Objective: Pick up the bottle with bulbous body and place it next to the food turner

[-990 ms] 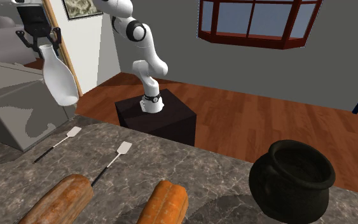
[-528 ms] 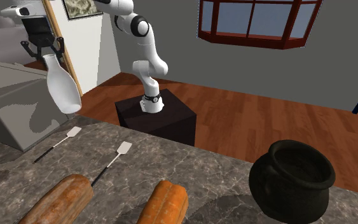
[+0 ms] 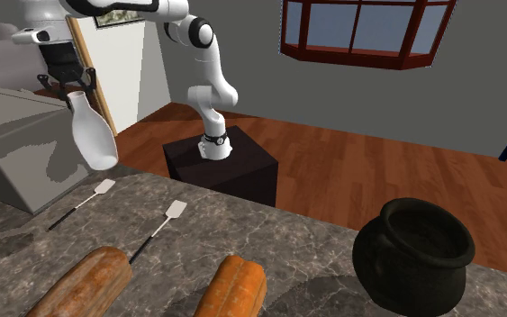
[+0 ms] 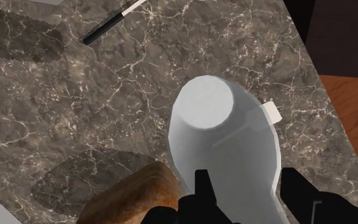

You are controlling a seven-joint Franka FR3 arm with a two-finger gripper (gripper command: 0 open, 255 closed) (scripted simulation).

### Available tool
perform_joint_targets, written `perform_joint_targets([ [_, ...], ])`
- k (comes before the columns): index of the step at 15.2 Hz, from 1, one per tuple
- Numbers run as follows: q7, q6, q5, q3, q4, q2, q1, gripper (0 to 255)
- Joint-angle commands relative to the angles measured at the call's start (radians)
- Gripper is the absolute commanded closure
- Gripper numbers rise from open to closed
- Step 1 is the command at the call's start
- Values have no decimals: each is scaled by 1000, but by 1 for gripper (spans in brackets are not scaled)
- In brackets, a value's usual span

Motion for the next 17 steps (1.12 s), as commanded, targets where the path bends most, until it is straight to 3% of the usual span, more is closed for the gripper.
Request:
perform_joint_targets([
  [1, 2, 33, -9, 3, -42, -14, 6, 255],
  [17, 3, 266, -45, 17, -322, -75, 26, 255],
])
